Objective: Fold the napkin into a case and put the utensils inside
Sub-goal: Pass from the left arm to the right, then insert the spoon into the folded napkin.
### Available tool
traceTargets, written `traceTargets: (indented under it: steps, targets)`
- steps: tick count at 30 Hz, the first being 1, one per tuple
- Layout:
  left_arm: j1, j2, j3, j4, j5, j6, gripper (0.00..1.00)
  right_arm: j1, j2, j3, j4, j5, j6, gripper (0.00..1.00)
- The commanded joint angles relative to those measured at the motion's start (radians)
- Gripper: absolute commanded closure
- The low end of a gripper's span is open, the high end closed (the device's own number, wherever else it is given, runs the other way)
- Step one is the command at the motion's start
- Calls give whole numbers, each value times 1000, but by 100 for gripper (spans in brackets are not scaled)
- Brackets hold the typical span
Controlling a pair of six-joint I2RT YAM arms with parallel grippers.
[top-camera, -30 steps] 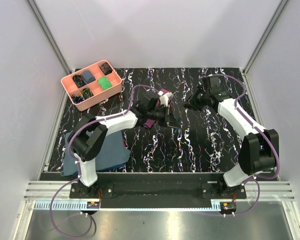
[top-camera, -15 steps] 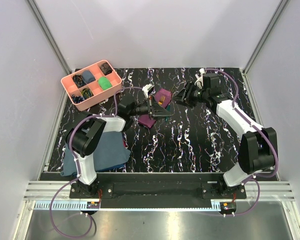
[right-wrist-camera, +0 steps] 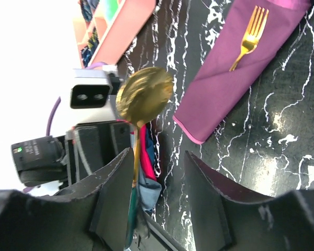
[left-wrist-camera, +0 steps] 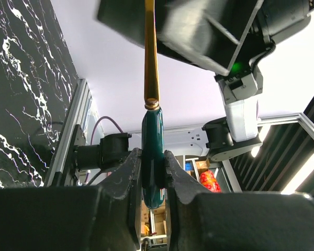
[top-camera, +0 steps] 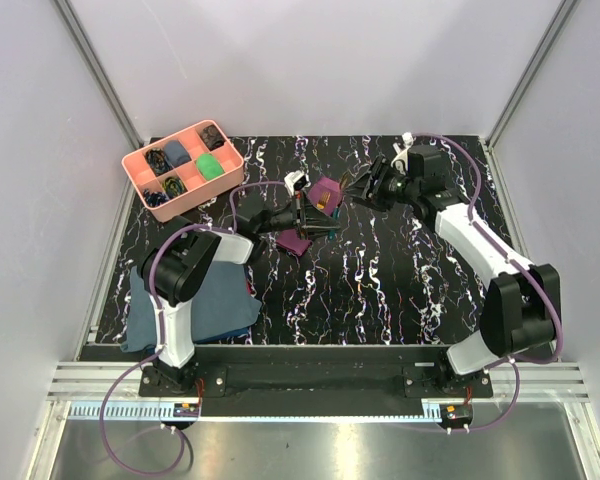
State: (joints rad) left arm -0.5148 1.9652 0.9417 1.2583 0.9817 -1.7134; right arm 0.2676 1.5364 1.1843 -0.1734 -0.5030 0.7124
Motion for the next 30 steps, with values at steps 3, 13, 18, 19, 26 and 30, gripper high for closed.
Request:
traceTargets:
  steps: [3, 13, 18, 19, 26, 30]
  targets:
    - [4, -23, 2, 214, 22, -14, 100, 21, -47, 15, 20, 1, -2, 48]
    - [4, -26, 2, 246, 20, -45, 100, 74, 39, 52, 98, -58, 45, 61]
    - [19, -31, -18, 248, 26, -40, 96, 74, 50, 69, 86, -26, 47, 100]
    - [44, -35, -32, 219, 19, -31, 84, 73, 57, 99, 49, -13, 36, 100]
    - [174, -250, -25, -879, -124, 648, 39, 107, 212, 288, -161, 292, 19, 100]
    - [197, -287, 78, -1275, -336, 928, 42, 148, 333, 388, -199, 470, 80, 100]
